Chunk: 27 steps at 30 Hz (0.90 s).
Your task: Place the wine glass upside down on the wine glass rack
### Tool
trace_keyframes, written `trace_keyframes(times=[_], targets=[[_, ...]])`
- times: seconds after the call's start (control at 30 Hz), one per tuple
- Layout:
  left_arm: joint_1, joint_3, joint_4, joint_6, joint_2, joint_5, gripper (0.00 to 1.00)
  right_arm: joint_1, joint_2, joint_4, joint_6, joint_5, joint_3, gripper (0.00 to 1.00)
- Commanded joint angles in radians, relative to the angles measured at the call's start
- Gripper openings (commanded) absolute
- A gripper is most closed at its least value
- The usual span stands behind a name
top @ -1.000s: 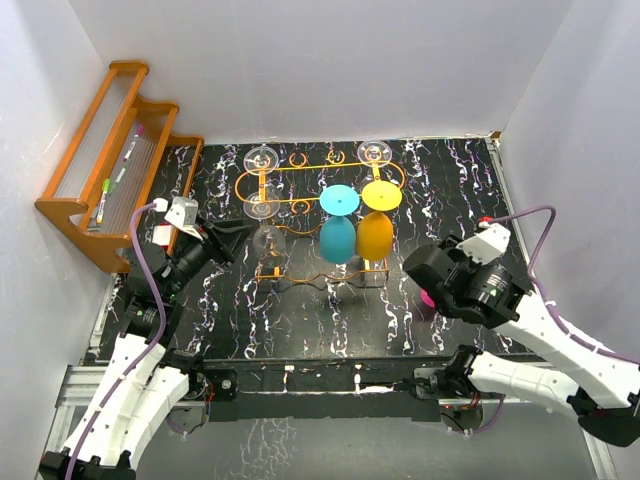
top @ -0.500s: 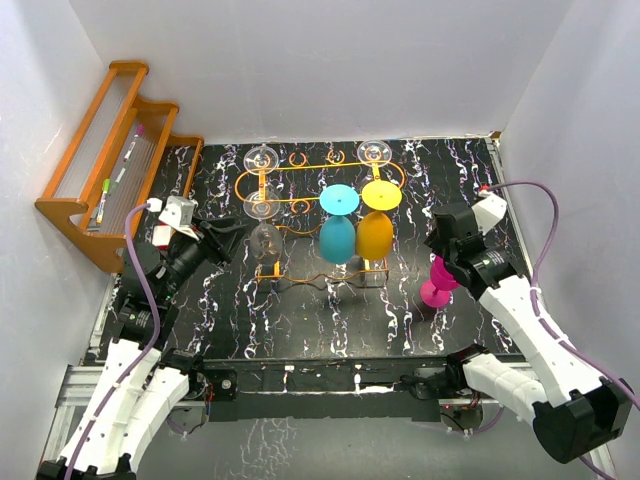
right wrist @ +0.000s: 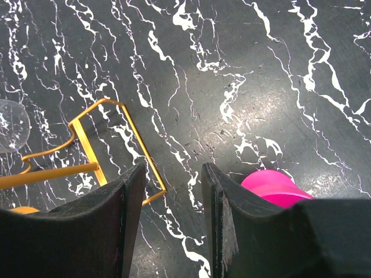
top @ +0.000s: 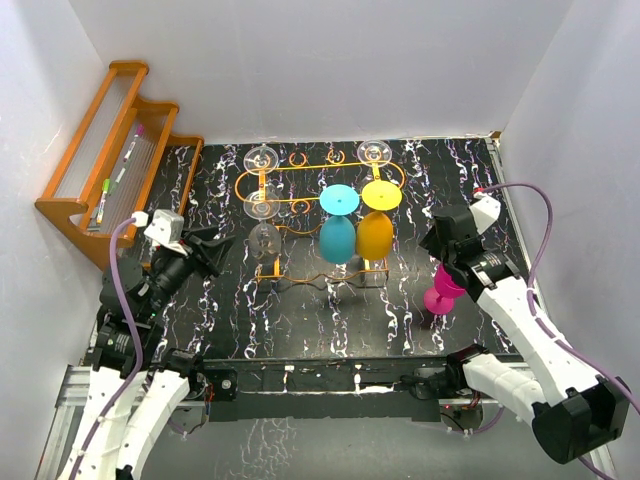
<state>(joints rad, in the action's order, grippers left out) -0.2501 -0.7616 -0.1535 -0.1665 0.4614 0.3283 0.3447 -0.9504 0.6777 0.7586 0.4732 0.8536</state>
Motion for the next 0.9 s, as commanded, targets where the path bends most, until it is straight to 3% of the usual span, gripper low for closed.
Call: trace_keyframes(times=[0.0,0.27,0.3,0.43,0.87], targets=[[0.003,-0.053,-0.124,0.072,-0.040,-0.036,0.45,-0.006,0.042,-0.043,-0.033,0.026,0.040,0.46],[0.003,-0.160,-0.272,0.061,-0.027,-0.045,0.51,-0.006,0.073,0.143,-0.044,0.009,0.146,0.47],[0.003,-0.173,-0.286,0.063,-0.028,-0.052,0.56,-0.006,0.088,0.150,-0.043,-0.001,0.134,0.46],[0.004,-0.223,-0.315,0.093,-0.026,-0.111,0.96,-0.006,0.125,0.194,-0.029,-0.004,0.101,0.43],[0.006,-0.349,-0.315,0.335,-0.006,-0.309,0.97,-0.006,0.131,0.203,-0.013,-0.038,0.034,0.40]])
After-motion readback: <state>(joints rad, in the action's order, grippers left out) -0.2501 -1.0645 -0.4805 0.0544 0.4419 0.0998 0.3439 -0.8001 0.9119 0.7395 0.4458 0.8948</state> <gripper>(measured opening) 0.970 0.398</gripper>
